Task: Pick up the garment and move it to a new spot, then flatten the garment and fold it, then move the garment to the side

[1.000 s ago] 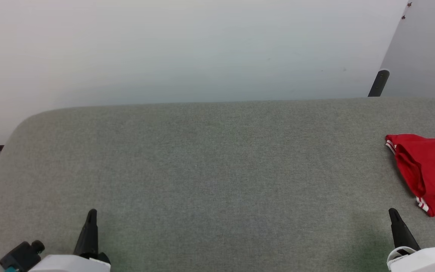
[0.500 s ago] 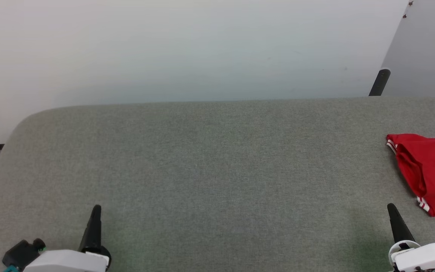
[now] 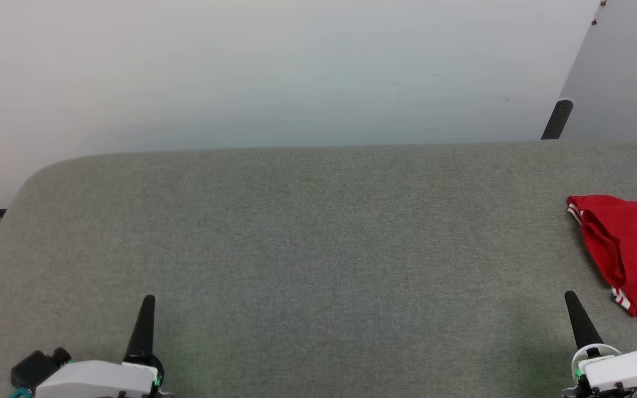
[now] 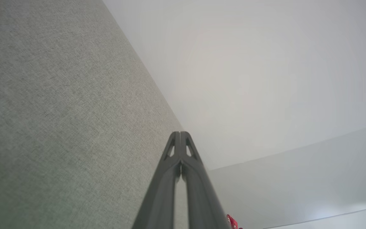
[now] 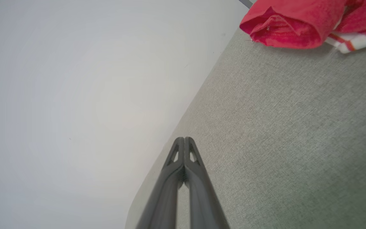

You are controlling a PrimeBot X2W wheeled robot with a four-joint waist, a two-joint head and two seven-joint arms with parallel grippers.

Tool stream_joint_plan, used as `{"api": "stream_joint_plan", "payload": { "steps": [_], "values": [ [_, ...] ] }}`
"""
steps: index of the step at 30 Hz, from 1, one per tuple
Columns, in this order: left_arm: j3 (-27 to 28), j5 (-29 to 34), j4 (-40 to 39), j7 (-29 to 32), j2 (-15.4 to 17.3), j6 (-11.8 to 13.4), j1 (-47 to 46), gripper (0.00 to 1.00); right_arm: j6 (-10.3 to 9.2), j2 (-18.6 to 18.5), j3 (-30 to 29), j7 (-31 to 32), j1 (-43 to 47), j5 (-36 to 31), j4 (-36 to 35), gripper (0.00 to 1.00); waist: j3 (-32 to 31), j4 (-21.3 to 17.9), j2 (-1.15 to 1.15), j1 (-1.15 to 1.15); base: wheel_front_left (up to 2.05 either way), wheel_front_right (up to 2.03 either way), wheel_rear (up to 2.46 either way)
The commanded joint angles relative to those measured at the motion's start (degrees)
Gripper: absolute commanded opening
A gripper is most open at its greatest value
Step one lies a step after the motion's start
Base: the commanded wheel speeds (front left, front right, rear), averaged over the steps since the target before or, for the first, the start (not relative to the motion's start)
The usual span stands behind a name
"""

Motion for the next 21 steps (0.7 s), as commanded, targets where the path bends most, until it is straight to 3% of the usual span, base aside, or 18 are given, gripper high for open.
{"api": "stream_joint_plan", "payload": {
  "steps": [1, 21],
  "values": [
    [0.3, -1.3, -0.4, 0.2, 0.1, -0.1, -1.2, 0.00, -0.03, 0.1, -0.5, 0.3, -1.3, 1.4, -0.7, 0.00, 0.0, 0.0, 0.00, 0.00, 0.00, 0.00, 0.00],
    [0.6, -10.5, 0.0, 3.1, -1.2, -0.1, -2.2, 0.00, -0.03, 1.7, -1.5, 2.7, -1.9, 10.8, -1.3, 0.00, 0.3, 0.2, 0.00, 0.00, 0.00, 0.00, 0.00]
  ]
}}
